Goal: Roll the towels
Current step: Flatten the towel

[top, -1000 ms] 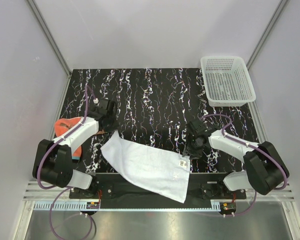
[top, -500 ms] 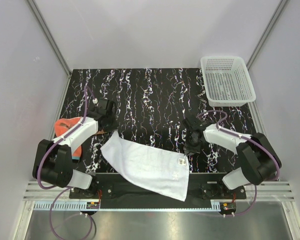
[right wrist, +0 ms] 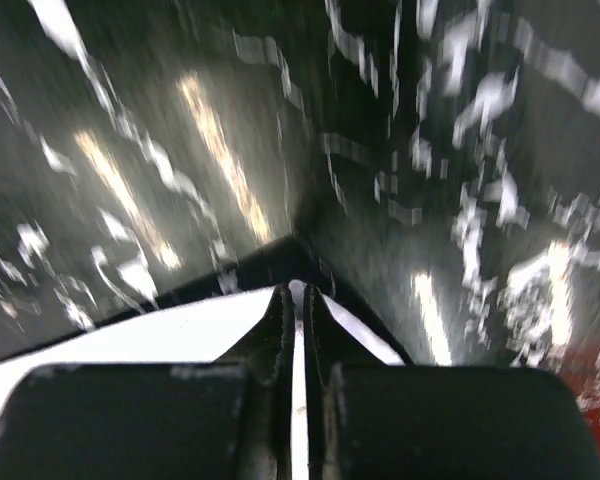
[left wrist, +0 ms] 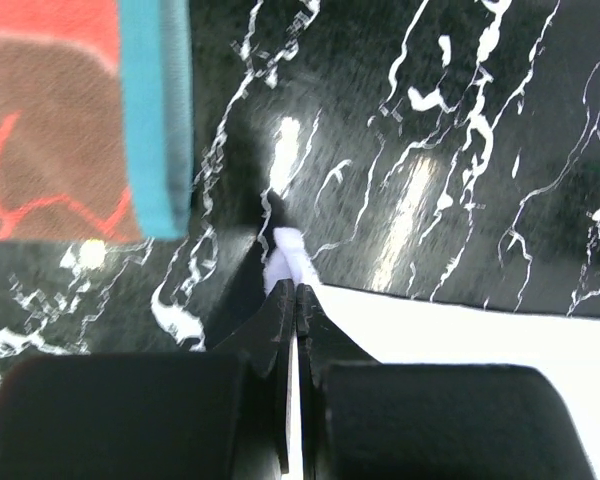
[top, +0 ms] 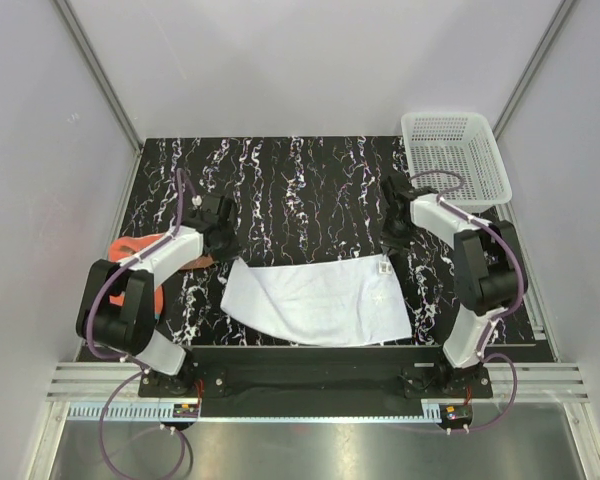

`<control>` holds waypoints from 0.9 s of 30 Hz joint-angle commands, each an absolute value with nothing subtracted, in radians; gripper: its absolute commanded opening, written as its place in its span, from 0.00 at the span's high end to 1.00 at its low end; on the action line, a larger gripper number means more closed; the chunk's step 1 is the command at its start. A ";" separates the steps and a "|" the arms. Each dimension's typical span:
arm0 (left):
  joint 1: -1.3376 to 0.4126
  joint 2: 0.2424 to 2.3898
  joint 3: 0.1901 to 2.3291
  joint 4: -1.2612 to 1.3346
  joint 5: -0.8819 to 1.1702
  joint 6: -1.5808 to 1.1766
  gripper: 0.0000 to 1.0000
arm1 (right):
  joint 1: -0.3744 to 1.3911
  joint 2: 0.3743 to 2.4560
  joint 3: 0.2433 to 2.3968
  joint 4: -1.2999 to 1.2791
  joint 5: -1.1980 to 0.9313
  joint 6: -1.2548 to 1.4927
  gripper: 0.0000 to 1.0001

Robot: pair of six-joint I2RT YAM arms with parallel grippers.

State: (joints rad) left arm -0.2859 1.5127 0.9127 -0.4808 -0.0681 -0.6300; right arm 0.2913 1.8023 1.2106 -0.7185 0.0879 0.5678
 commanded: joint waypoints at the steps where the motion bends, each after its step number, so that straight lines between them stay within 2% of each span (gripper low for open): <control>1: -0.279 1.572 0.997 -0.426 -0.051 -0.634 1.00 | 0.258 1.885 1.347 -0.761 0.158 0.499 1.00; 4: -0.279 1.652 1.052 -0.439 -0.055 -0.620 0.99 | 0.221 1.953 1.425 -0.765 0.155 0.485 1.00; 5: -0.278 1.679 1.071 -0.431 -0.055 -0.615 0.92 | 0.203 1.979 1.443 -0.768 0.164 0.479 1.00; 9: -0.270 1.738 1.127 -0.396 -0.066 -0.592 0.81 | 0.157 2.028 1.540 -0.787 0.187 0.465 1.00; 12: -0.253 1.828 1.213 -0.403 -0.054 -0.569 0.61 | 0.131 2.066 1.601 -0.798 0.209 0.456 1.00; 14: -0.244 1.861 1.250 -0.407 -0.029 -0.552 0.55 | 0.118 2.101 1.637 -0.813 0.212 0.456 1.00; 15: -0.242 1.874 1.261 -0.407 -0.028 -0.548 0.50 | 0.109 2.111 1.669 -0.818 0.213 0.456 1.00; 21: -0.235 1.856 1.292 -0.437 -0.063 -0.538 0.49 | 0.101 2.160 1.727 -0.830 0.213 0.463 1.00; 27: -0.261 1.698 1.172 -0.442 -0.069 -0.555 0.47 | 0.103 2.161 1.709 -0.796 0.146 0.482 1.00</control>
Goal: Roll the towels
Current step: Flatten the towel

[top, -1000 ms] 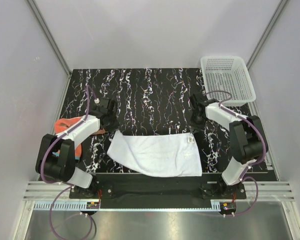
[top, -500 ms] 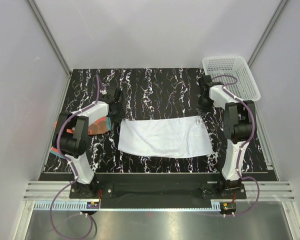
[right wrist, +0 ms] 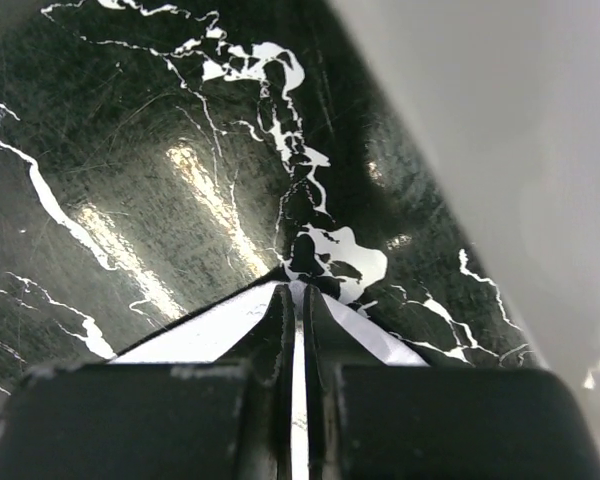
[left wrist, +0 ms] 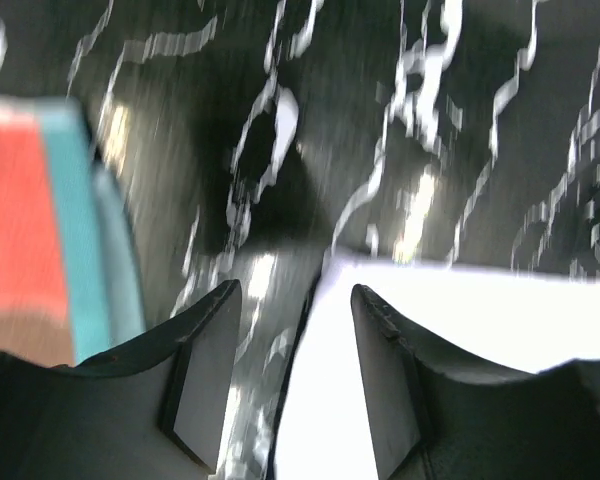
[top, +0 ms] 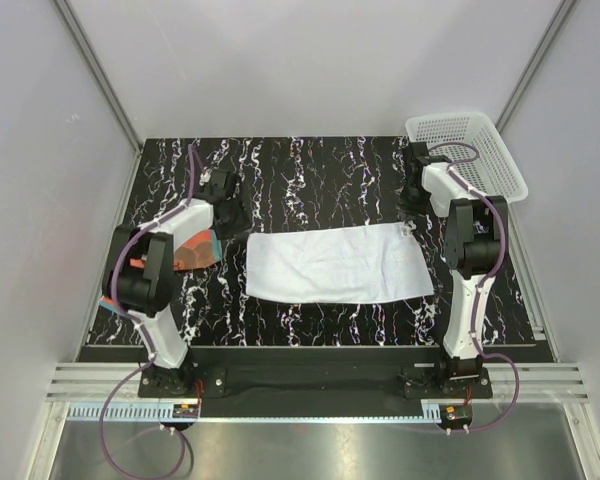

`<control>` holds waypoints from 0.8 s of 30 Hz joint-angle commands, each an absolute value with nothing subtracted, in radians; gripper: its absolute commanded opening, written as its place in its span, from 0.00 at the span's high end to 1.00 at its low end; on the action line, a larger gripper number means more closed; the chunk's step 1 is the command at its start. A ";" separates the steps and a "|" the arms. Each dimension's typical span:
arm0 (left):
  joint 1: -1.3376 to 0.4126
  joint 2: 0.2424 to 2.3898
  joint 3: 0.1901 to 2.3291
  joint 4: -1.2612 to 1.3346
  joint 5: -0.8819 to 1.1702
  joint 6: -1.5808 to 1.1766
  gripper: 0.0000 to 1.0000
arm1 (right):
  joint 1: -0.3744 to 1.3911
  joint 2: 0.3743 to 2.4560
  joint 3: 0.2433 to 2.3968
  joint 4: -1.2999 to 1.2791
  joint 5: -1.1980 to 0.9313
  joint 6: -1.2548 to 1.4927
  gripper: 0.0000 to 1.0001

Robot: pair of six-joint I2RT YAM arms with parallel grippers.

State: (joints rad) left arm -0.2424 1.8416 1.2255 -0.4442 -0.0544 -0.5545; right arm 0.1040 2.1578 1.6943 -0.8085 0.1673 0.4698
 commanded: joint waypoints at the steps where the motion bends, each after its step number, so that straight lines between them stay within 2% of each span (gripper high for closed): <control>1: -0.282 1.666 1.142 -0.434 -0.066 -0.561 0.47 | 0.103 2.158 1.712 -0.792 0.138 0.480 1.00; 4: -0.333 1.530 1.010 -0.431 -0.060 -0.598 0.46 | 0.103 2.174 1.772 -0.831 0.136 0.465 1.00; 7: -0.366 1.404 0.869 -0.414 -0.031 -0.649 0.43 | 0.103 2.140 1.804 -0.857 0.130 0.460 0.64; 8: -0.374 1.378 0.839 -0.408 -0.019 -0.661 0.42 | 0.103 2.122 1.783 -0.857 0.130 0.463 0.34; 9: -0.385 1.327 0.789 -0.403 -0.008 -0.679 0.39 | 0.103 2.099 1.766 -0.853 0.130 0.465 0.26; 12: -0.402 1.255 0.733 -0.405 0.018 -0.712 0.35 | 0.112 2.010 1.691 -0.851 0.126 0.468 0.11; 16: -0.425 1.200 0.652 -0.431 0.011 -0.752 0.33 | 0.123 1.857 1.571 -0.858 0.123 0.462 0.08; 21: -0.454 1.209 0.591 -0.339 0.032 -0.773 0.34 | 0.127 1.703 1.350 -0.799 0.081 0.494 0.07; 24: -0.466 1.271 0.584 -0.273 0.049 -0.781 0.39 | 0.132 1.660 1.278 -0.787 0.051 0.500 0.07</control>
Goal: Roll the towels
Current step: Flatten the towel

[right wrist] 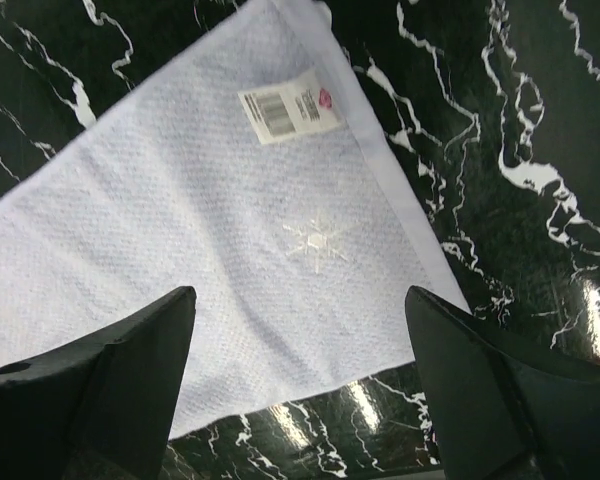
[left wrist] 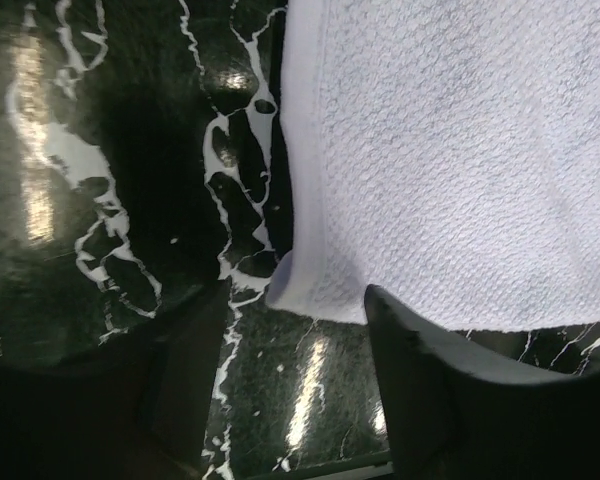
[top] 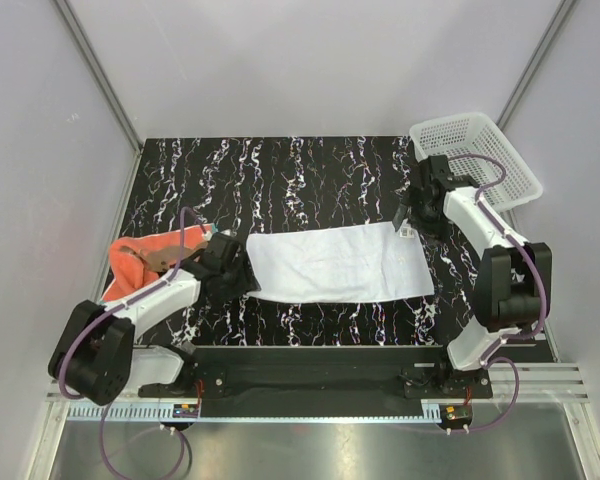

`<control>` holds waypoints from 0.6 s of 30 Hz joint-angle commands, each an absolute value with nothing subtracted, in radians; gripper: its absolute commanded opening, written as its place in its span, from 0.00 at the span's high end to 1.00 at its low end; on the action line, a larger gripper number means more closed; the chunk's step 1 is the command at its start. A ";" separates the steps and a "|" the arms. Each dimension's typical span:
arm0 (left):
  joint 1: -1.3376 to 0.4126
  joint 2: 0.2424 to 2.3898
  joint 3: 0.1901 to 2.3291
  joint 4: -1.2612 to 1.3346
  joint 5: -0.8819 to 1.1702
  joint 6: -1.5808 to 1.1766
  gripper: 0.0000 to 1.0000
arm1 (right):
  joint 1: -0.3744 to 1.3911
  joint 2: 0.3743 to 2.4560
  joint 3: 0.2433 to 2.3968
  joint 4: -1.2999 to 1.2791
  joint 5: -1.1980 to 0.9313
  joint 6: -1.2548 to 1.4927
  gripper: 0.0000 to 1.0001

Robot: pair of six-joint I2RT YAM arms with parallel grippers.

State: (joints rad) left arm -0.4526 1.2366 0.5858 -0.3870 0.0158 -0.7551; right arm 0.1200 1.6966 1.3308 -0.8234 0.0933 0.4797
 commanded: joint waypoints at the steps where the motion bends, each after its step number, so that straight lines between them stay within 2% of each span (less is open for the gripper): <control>1: -0.474 1.290 0.587 -0.247 0.060 -0.781 0.44 | 0.132 1.649 1.264 -0.785 0.043 0.496 0.08; 4: -0.477 1.339 0.620 -0.239 0.064 -0.770 0.72 | 0.132 1.628 1.210 -0.776 0.044 0.485 0.07; 5: -0.477 1.339 0.633 -0.251 0.057 -0.764 0.90 | 0.130 1.621 1.204 -0.776 0.049 0.482 0.08; 6: -0.477 1.335 0.668 -0.296 0.051 -0.750 0.97 | 0.132 1.614 1.200 -0.778 0.052 0.476 0.08; 7: -0.476 1.327 0.689 -0.325 0.016 -0.741 1.00 | 0.132 1.611 1.192 -0.781 0.052 0.476 0.08; 11: -0.446 1.270 0.793 -0.463 -0.022 -0.704 1.00 | 0.132 1.591 1.180 -0.784 0.046 0.469 0.08; 12: -0.430 1.253 0.813 -0.489 -0.021 -0.697 0.91 | 0.132 1.588 1.180 -0.784 0.046 0.469 0.08; 13: -0.423 1.247 0.851 -0.539 -0.028 -0.692 0.75 | 0.132 1.585 1.178 -0.782 0.043 0.468 0.08; 14: -0.419 1.244 0.864 -0.564 -0.029 -0.689 0.58 | 0.133 1.585 1.178 -0.784 0.041 0.468 0.08; 15: -0.413 1.243 0.876 -0.606 -0.032 -0.684 0.34 | 0.132 1.586 1.177 -0.784 0.035 0.465 0.08; 18: -0.411 1.236 0.879 -0.646 -0.025 -0.684 0.19 | 0.133 1.583 1.166 -0.784 0.035 0.457 0.08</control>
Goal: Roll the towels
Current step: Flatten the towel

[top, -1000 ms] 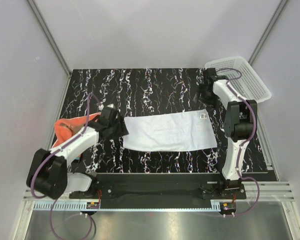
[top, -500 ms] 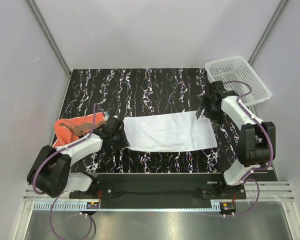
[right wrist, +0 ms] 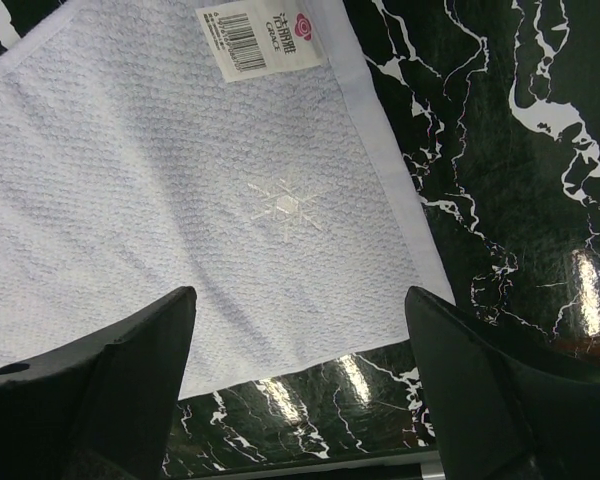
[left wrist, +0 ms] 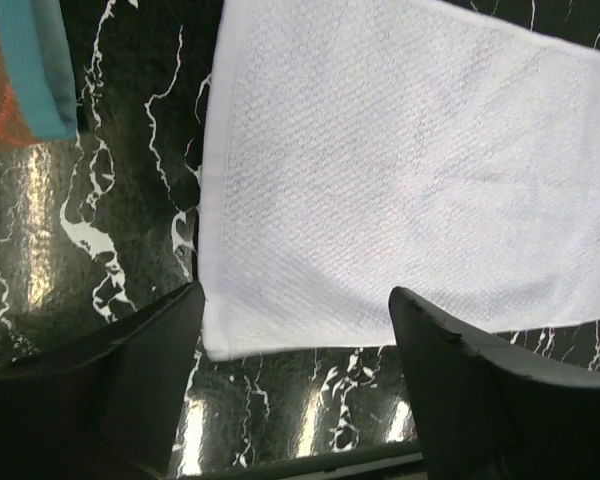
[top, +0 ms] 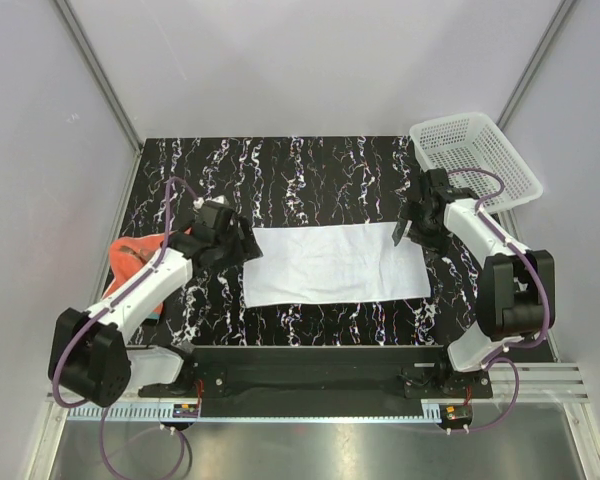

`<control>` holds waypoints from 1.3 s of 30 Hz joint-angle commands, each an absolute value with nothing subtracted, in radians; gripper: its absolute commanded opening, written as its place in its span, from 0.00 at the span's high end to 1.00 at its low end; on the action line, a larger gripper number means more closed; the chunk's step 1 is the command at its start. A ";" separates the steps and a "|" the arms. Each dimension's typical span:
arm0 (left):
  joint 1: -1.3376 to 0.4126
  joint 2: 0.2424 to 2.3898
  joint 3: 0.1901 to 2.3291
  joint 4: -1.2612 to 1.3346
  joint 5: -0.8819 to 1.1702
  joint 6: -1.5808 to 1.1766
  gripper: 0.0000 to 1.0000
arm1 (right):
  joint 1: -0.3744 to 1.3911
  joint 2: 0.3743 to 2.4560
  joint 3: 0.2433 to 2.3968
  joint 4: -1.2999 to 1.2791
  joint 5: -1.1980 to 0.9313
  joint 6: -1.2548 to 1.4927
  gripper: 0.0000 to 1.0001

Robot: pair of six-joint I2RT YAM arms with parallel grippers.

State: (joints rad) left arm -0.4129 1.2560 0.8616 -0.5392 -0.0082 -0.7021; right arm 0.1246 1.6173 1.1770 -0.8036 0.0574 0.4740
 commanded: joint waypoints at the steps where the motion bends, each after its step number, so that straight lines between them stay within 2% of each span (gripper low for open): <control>1: -0.411 1.226 0.858 -0.649 -0.017 -0.689 0.16 | 0.132 1.580 1.157 -0.782 0.038 0.457 0.08; 6: -0.411 1.140 0.718 -0.589 0.020 -0.738 0.17 | 0.132 1.533 1.115 -0.779 0.074 0.446 0.07; 14: -0.465 1.060 0.569 -0.532 0.038 -0.821 0.28 | 0.132 1.401 0.997 -0.721 0.094 0.511 0.07; 22: -0.503 1.118 0.486 -0.439 0.015 -0.888 0.51 | 0.132 1.351 0.969 -0.726 0.041 0.532 0.09; 31: -0.508 1.203 0.483 -0.387 0.003 -0.879 0.55 | 0.132 1.348 0.966 -0.721 0.031 0.532 0.09; 34: -0.509 1.221 0.491 -0.385 0.003 -0.874 0.62 | 0.132 1.345 0.965 -0.721 0.026 0.535 0.09; 35: -0.509 1.221 0.491 -0.387 0.003 -0.874 0.70 | 0.132 1.344 0.965 -0.722 0.025 0.537 0.09; 38: -0.509 1.221 0.489 -0.377 0.003 -0.874 0.82 | 0.132 1.339 0.965 -0.723 0.025 0.537 0.09; 39: -0.509 1.221 0.488 -0.377 0.003 -0.873 0.92 | 0.132 1.339 0.965 -0.723 0.025 0.537 0.09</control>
